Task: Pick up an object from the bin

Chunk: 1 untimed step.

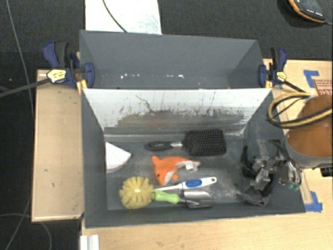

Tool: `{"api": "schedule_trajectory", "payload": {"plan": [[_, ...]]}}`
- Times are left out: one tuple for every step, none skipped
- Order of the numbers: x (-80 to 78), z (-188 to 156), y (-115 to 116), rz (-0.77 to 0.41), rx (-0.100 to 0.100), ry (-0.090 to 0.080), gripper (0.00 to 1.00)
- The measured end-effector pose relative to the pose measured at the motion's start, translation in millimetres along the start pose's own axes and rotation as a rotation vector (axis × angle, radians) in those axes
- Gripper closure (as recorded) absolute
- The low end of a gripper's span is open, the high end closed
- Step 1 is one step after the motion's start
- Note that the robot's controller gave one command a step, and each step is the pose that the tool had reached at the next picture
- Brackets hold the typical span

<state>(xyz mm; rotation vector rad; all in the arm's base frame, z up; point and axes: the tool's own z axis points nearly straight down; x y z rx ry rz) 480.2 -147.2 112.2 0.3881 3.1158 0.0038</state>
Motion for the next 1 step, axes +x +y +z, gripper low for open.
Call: {"api": "schedule_trajectory", "payload": {"plan": [[-0.9,-13.6,-0.1,-0.001,0.000,-0.004,1.00]]}}
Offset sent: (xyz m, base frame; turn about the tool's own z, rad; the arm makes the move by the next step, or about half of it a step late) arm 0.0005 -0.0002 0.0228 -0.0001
